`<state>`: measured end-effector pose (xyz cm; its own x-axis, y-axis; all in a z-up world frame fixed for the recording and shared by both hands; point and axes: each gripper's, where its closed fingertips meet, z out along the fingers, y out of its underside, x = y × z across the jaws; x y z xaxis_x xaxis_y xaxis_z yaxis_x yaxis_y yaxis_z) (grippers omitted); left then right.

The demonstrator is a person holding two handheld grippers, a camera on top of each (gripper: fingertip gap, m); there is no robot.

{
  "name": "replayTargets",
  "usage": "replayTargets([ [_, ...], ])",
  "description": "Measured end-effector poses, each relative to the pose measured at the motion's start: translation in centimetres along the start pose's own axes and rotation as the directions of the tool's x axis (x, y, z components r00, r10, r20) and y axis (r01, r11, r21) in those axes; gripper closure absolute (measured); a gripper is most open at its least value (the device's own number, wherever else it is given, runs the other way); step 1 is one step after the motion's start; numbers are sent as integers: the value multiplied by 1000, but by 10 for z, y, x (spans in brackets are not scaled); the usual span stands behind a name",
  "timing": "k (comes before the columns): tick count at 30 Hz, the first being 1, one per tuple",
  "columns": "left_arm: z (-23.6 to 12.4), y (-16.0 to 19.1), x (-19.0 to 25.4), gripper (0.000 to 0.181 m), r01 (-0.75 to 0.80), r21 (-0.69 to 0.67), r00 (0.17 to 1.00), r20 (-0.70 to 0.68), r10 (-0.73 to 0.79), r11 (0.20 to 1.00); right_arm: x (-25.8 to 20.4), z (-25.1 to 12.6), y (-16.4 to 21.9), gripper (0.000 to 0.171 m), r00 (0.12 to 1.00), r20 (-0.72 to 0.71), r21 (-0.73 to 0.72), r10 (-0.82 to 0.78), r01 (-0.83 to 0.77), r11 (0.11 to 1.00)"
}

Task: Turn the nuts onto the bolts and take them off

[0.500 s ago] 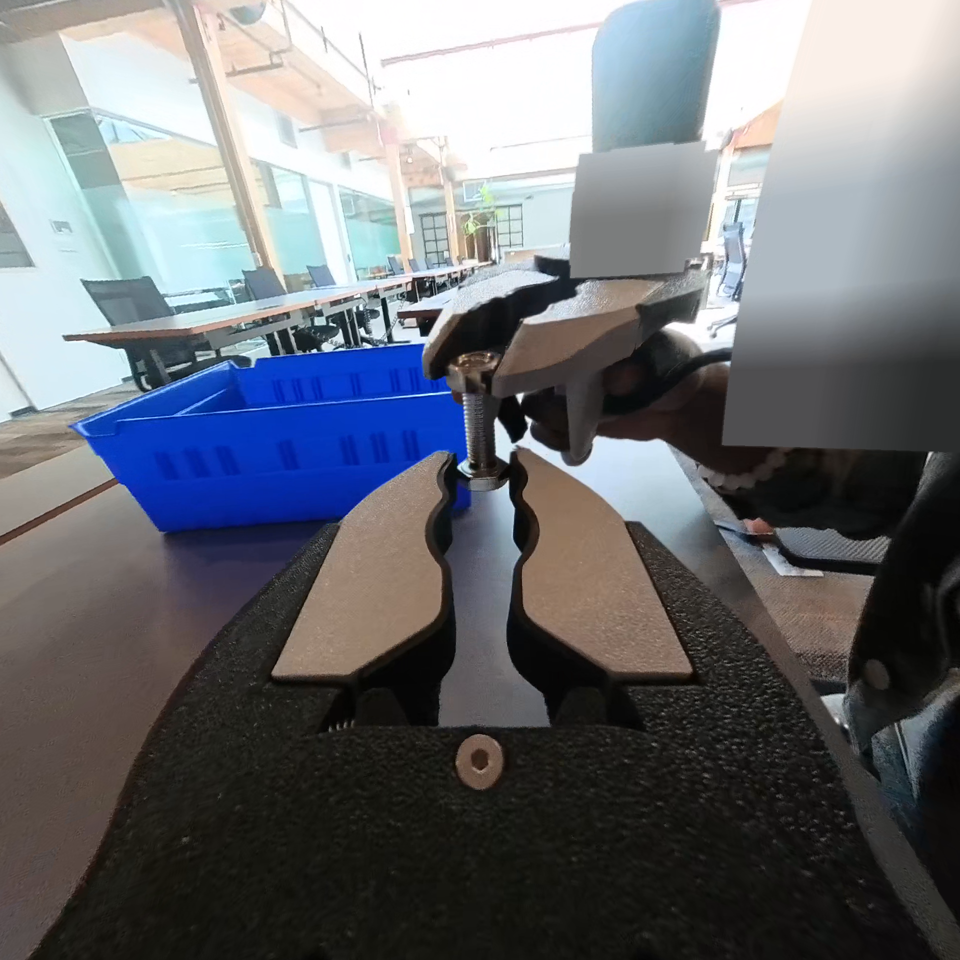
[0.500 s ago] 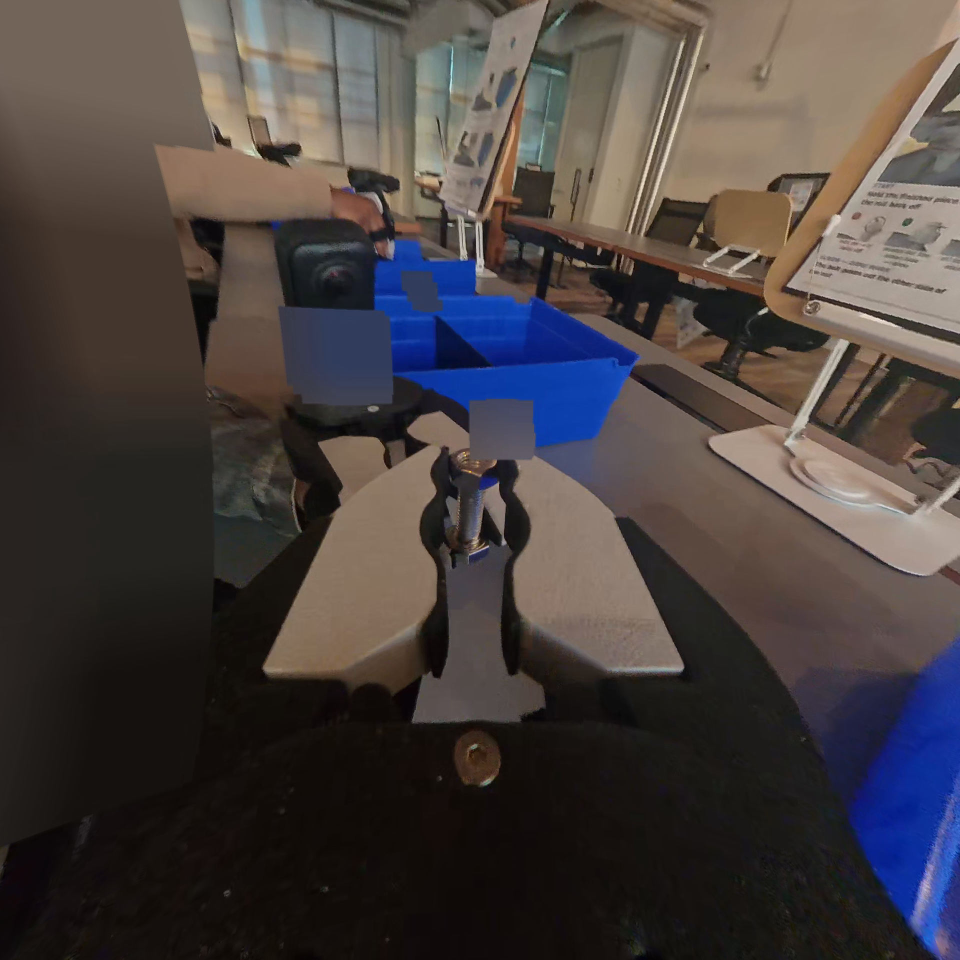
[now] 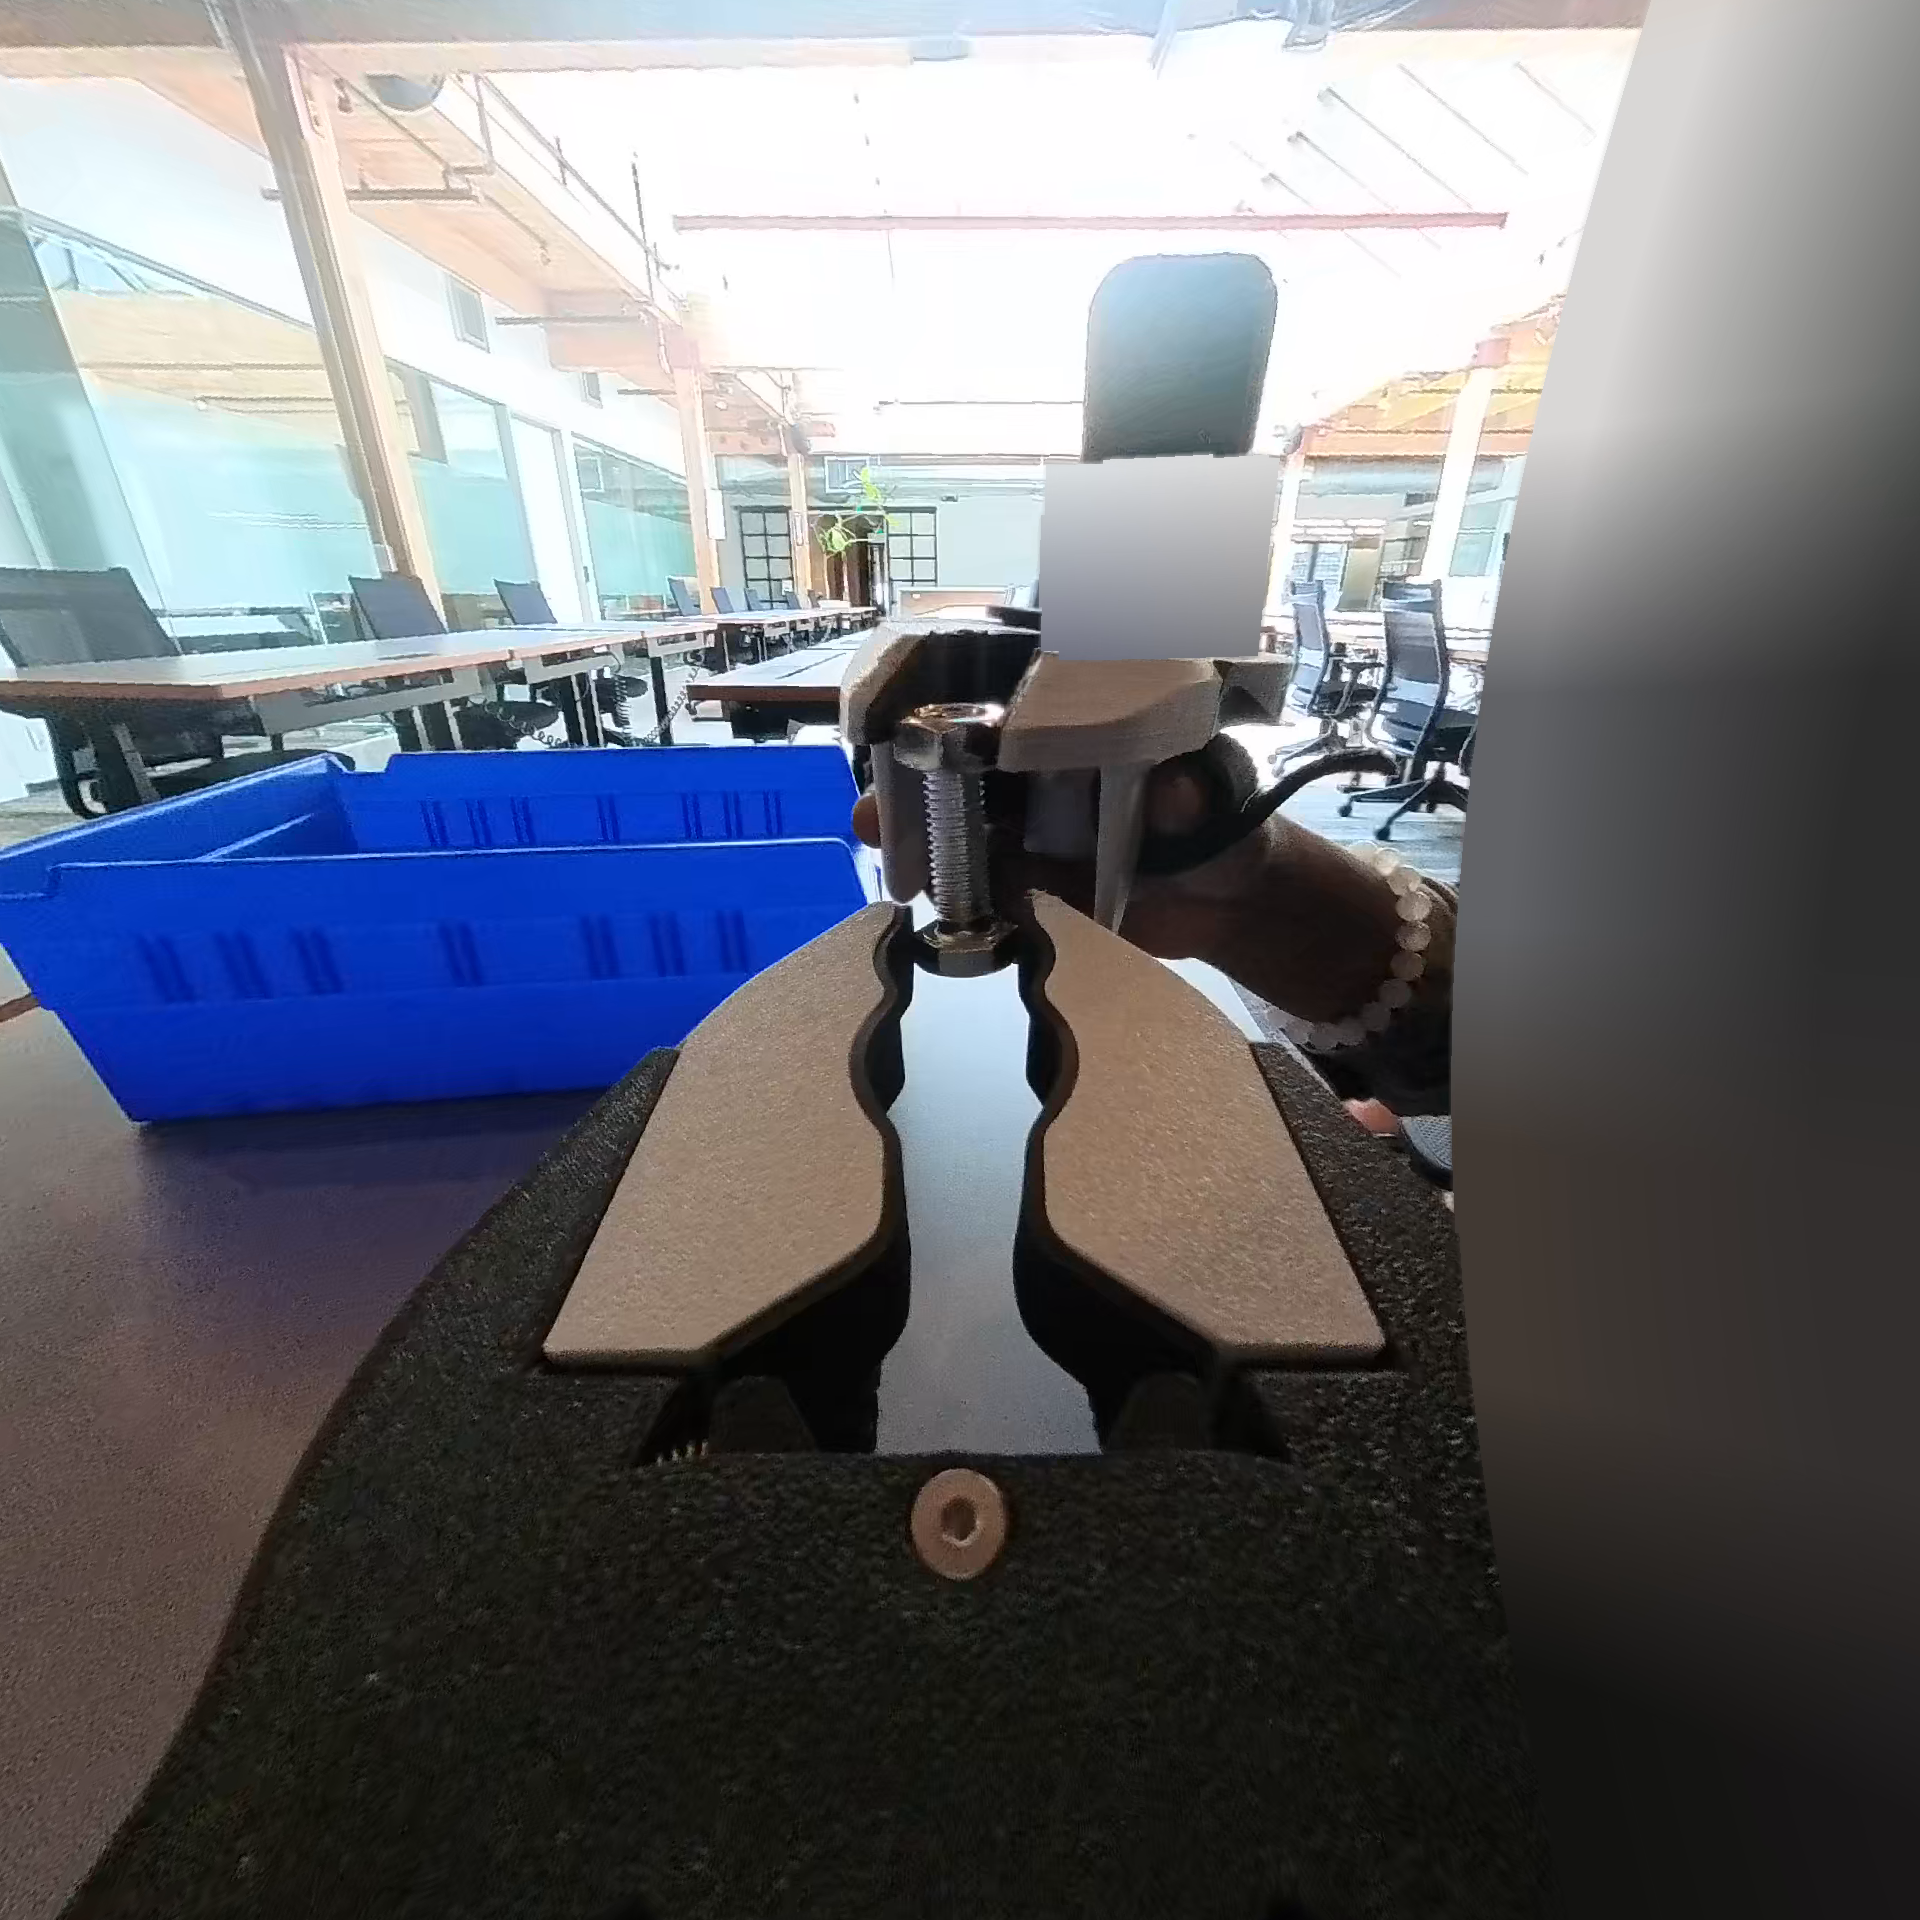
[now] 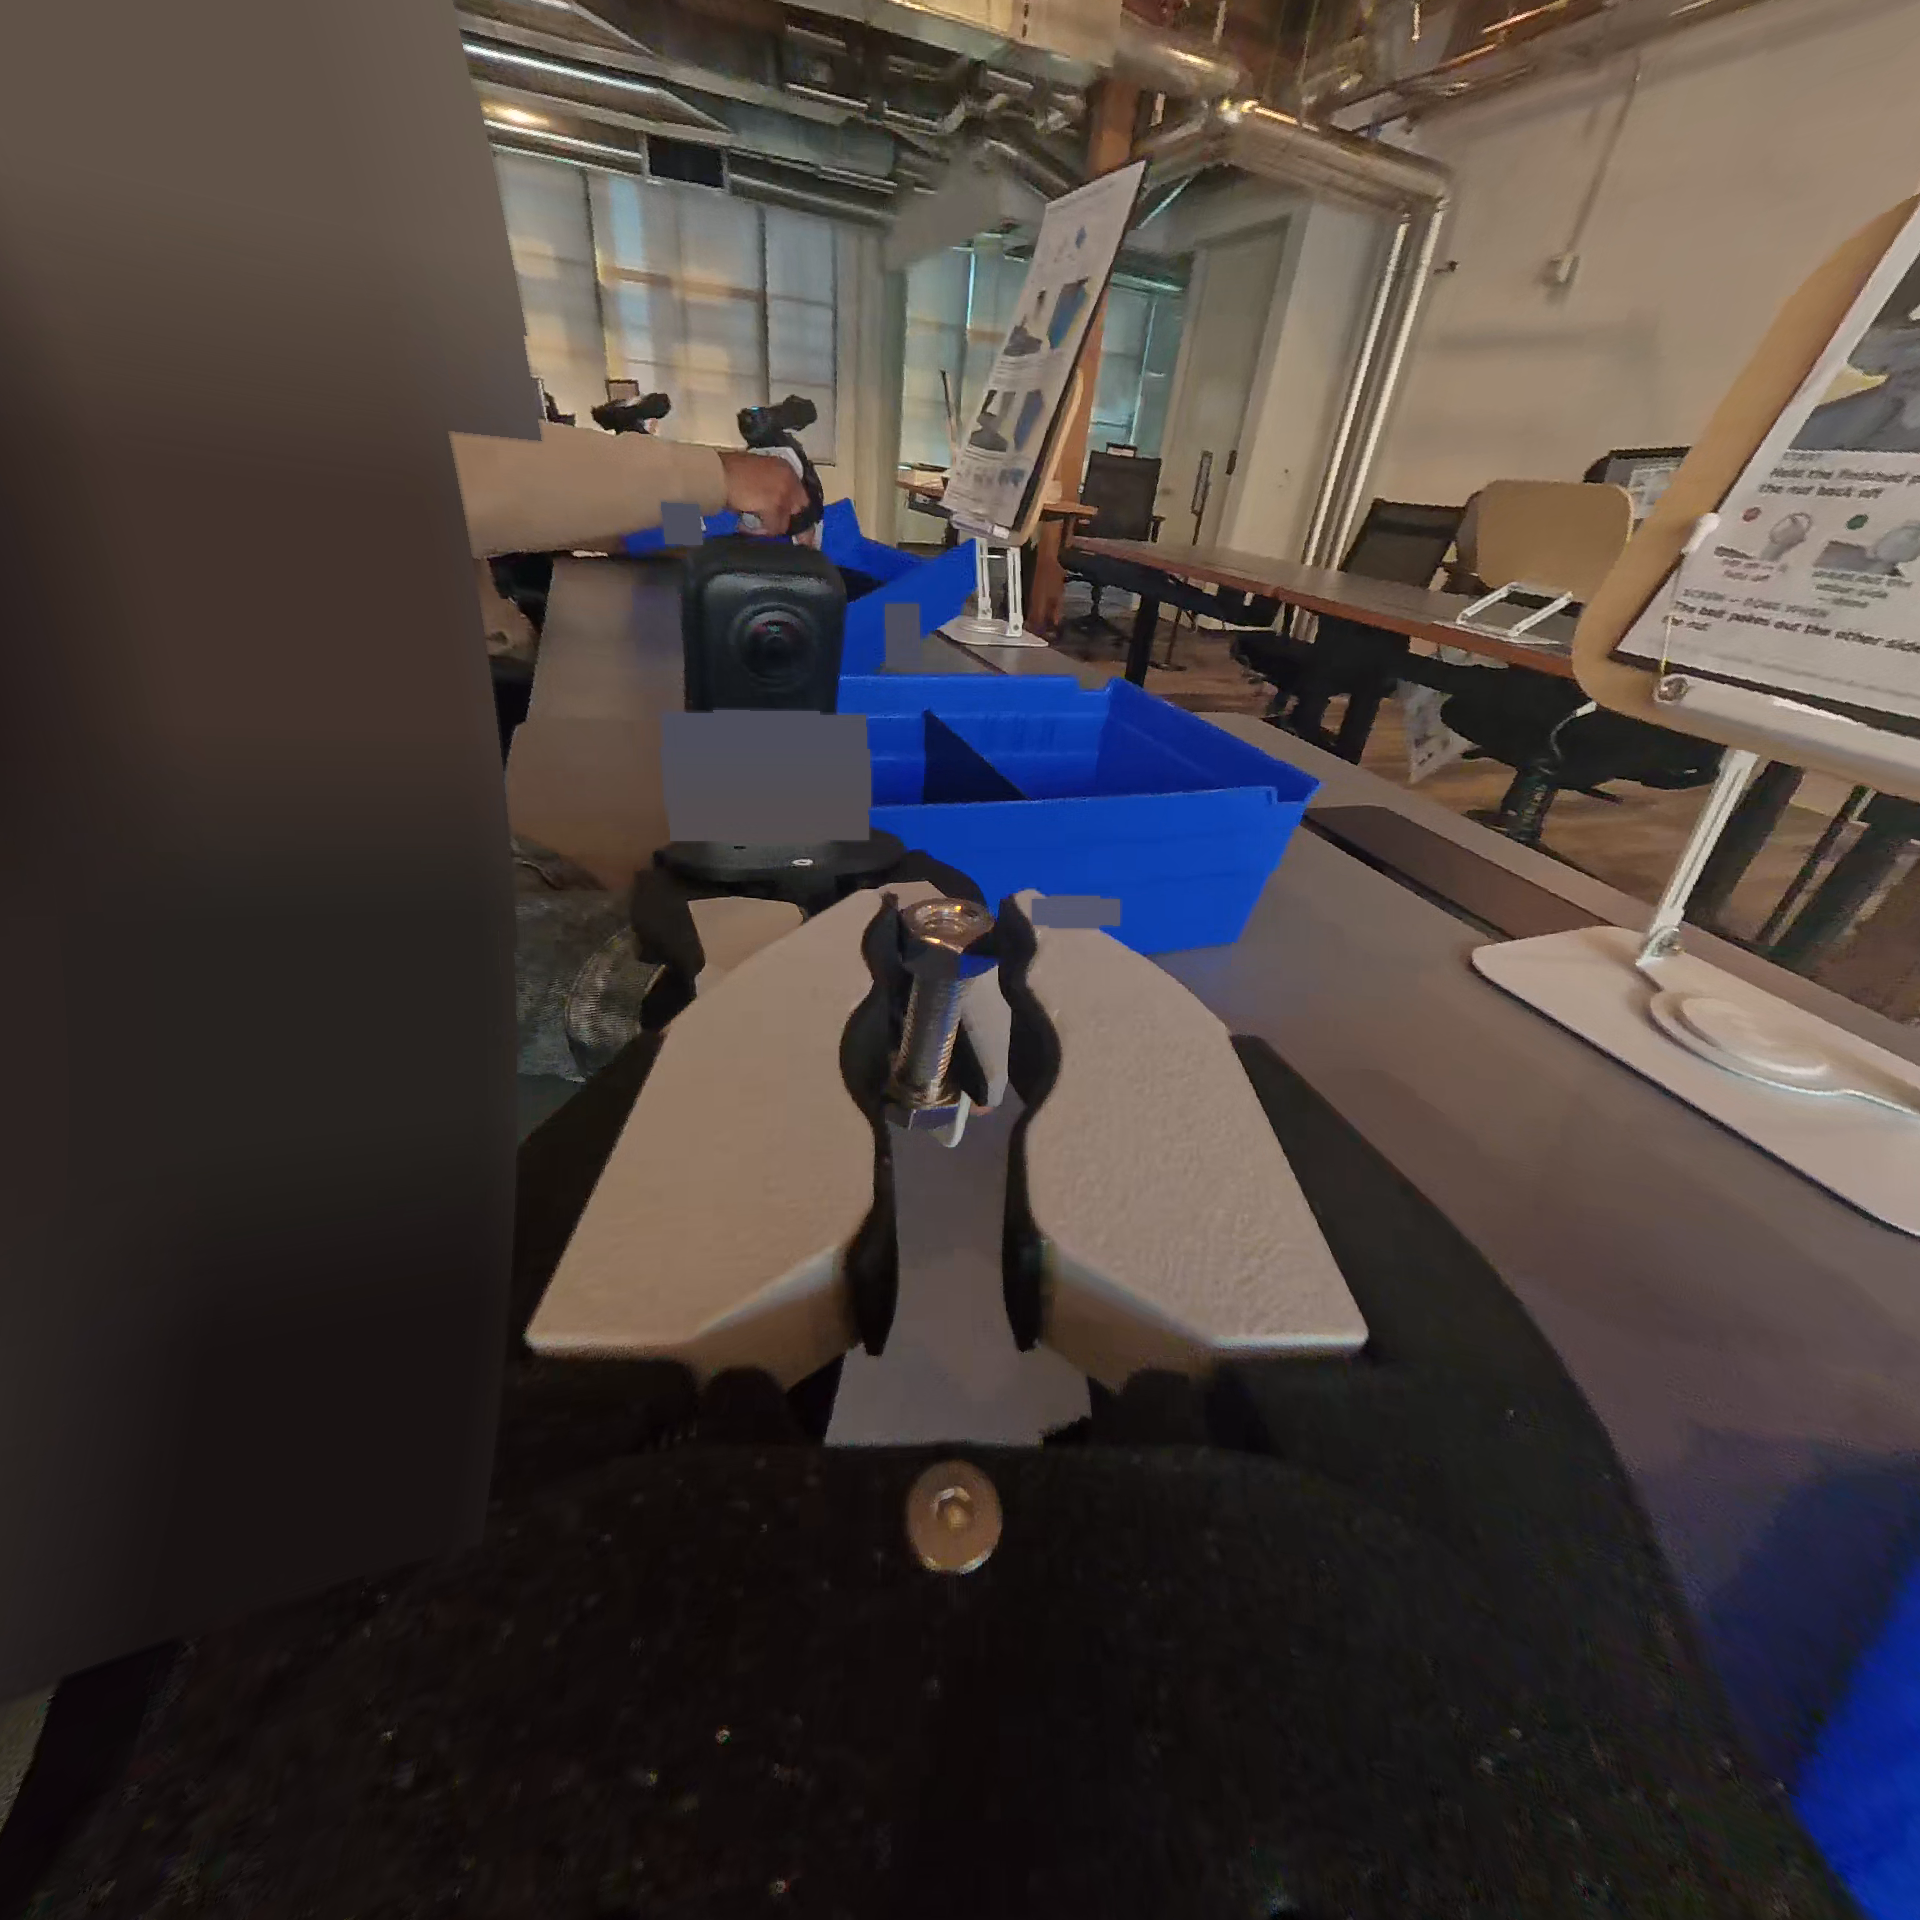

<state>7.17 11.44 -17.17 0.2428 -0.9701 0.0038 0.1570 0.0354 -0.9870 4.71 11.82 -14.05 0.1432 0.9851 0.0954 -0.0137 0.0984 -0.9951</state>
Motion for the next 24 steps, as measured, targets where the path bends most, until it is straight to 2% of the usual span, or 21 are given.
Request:
replayTargets([
  [10,0,-2,5,162,-6,4,1000,-26,7,1000,-2,-2,-6,154,996,69,61,61,-65,996],
  [24,1,0,5,162,-12,-4,1000,-23,12,1000,-6,-2,-3,154,997,67,33,46,-49,998],
])
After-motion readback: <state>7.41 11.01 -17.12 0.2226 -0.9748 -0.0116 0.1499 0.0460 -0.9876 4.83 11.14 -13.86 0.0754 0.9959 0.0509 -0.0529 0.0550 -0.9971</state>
